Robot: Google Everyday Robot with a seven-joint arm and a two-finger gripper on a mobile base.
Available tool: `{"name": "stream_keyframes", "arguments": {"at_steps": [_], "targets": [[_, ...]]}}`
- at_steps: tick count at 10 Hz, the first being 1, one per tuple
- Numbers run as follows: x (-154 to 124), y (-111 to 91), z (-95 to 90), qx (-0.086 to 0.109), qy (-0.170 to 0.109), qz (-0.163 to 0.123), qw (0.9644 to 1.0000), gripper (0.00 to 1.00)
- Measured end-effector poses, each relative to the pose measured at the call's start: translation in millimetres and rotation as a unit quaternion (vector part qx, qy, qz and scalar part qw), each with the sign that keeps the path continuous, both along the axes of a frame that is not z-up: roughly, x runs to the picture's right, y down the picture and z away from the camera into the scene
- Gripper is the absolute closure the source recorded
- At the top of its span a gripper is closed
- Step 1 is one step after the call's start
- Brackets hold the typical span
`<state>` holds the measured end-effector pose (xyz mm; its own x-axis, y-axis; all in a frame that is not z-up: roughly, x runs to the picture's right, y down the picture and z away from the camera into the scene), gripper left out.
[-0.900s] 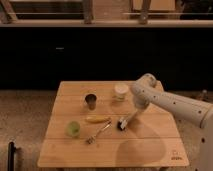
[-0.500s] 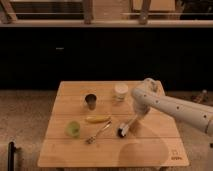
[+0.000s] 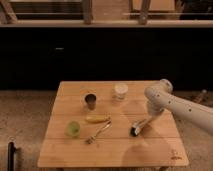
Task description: Wipe table surface with brush
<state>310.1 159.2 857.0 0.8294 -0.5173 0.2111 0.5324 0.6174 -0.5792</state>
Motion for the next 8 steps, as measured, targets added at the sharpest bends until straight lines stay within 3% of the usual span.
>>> {"name": "stream_keyframes", "arguments": {"at_steps": [2, 4, 6, 8], "targets": [[10, -18, 14.7, 0.012, 0.015, 0.01, 0.9998, 0.96], [3, -37, 29.7, 0.022, 0.012, 0.014, 0.9996, 0.96], [-16, -45, 40.7, 0.024, -0.013, 0.012, 0.9996, 0.96], [-35, -43, 47.1, 0.014, -0.053, 0.004, 0.9985, 0.96]]}}
